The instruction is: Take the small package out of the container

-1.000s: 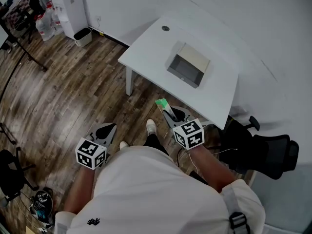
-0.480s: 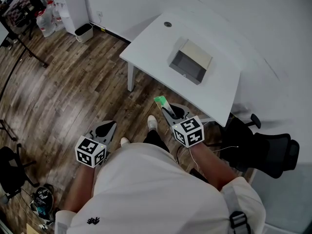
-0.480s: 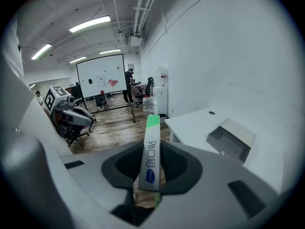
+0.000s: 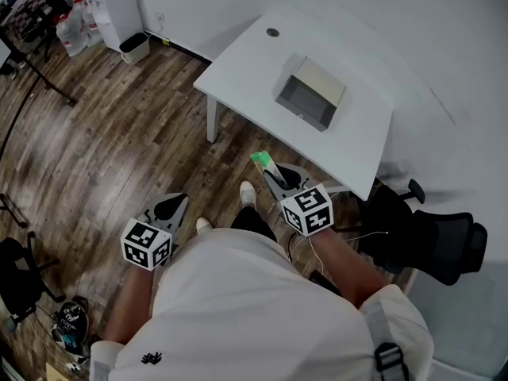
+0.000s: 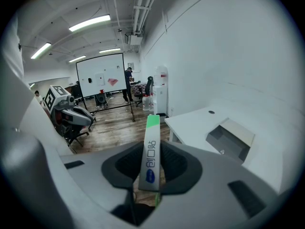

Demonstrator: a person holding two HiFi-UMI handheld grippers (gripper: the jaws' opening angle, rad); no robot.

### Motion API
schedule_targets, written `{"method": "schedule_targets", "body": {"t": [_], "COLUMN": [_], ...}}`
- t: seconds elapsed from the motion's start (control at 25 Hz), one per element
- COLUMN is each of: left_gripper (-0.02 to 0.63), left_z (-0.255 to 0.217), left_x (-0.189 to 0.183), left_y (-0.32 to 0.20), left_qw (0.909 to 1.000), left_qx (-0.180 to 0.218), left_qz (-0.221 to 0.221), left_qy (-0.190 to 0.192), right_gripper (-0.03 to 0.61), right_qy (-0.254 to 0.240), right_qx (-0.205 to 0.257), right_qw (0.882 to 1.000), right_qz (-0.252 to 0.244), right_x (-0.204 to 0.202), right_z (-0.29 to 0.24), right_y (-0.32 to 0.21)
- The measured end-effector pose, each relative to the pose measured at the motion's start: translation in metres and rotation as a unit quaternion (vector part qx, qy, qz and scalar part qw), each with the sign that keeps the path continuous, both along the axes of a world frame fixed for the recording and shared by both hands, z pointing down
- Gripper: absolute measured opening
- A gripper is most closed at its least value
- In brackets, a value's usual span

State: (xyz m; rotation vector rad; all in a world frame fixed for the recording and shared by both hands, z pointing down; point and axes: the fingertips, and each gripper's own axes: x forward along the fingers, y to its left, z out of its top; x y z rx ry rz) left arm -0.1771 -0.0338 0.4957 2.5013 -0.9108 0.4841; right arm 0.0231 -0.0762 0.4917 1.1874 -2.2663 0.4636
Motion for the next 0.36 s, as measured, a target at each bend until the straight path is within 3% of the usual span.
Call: {"method": "schedule_targets", "body": {"t": [0.36], "left_gripper": [0.006], "left_z": [0.000], "left_x": [0.017], "left_y": [-0.020], "left_qw": [1.0000], "left_qx": [-0.002], "left_qz": [0.007], "left_qy": [-0.003], "right_gripper": [0.091], "right_qy": [-0.003], "right_qx": [-0.004], "right_qw": [1.000], "right_qz": [0.008], "right_x": [0.019], "right_z": [0.001], "right_y": [-0.016]}}
